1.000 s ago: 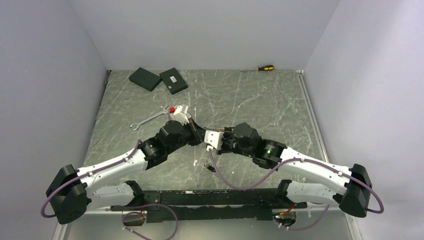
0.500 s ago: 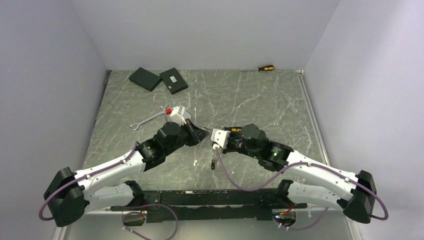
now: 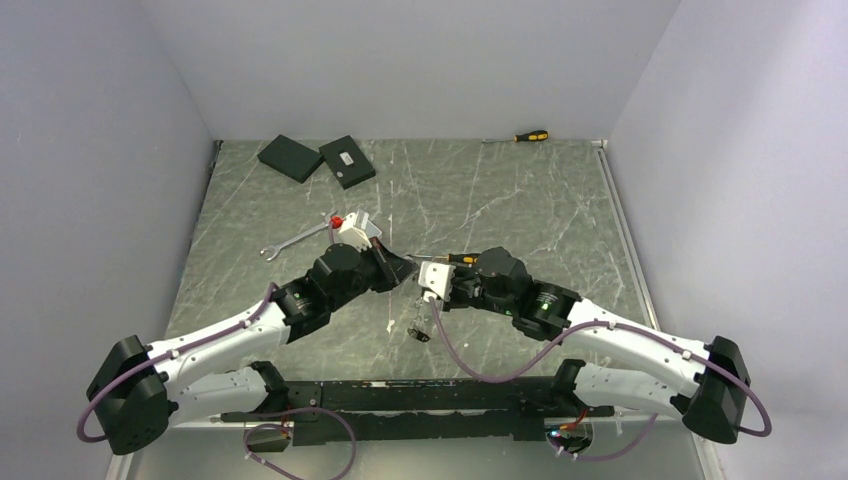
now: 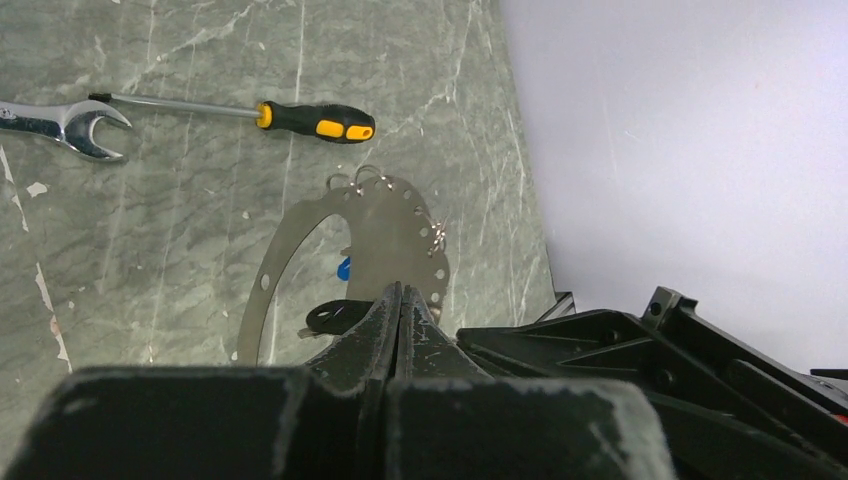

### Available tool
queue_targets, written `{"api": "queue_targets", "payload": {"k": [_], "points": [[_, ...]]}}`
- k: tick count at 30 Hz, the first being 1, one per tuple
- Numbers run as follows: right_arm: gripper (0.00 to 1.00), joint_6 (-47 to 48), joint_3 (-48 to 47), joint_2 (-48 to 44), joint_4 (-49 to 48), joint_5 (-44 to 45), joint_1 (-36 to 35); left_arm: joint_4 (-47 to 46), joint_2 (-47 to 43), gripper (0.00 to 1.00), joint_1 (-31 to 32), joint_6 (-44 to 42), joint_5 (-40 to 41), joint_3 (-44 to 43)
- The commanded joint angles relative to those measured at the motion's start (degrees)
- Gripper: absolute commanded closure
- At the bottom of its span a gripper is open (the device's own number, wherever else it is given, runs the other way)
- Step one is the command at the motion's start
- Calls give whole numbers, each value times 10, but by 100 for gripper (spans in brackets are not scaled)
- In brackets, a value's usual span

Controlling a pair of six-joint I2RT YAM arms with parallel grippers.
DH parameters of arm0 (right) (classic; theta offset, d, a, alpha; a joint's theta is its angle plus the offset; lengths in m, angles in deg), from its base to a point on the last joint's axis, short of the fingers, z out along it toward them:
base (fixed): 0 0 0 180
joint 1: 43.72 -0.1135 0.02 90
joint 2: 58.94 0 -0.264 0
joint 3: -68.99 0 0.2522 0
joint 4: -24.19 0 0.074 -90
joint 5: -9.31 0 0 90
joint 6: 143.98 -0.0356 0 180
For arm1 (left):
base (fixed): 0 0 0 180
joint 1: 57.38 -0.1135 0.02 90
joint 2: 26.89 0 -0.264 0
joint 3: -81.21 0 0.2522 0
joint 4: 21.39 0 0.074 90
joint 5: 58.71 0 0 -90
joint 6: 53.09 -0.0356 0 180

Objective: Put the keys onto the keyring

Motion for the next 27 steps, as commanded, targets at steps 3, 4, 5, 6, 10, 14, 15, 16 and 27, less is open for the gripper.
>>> {"api": "queue_targets", "payload": {"k": [3, 4, 5, 6, 10, 14, 15, 16, 27], "points": [[100, -3, -25, 16, -38, -23, 2, -16, -5, 100, -2, 14, 1, -1], [100, -4, -26, 18, -39, -23, 2, -17, -5, 100, -2, 14, 1, -1], [100, -5, -26, 20, -41, -21, 2, -16, -5, 100, -2, 14, 1, -1], [100, -5, -27, 23, -42, -20, 2, -16, -4, 100, -3, 14, 0, -1], [100, -4, -34, 36, -43, -5, 2, -18, -3, 100, -3, 13, -6, -1], [100, -6, -42, 47, -46, 1, 2, -13, -3, 100, -2, 11, -9, -3], [100, -6, -44, 50, -46, 2, 2, -13, -3, 100, -2, 10, -9, -2], [100, -7, -45, 52, -46, 4, 2, -12, -2, 100, -2, 10, -11, -2], [100, -12, -56, 60, -42, 9, 3, -11, 8, 100, -2, 11, -15, -5]]}}
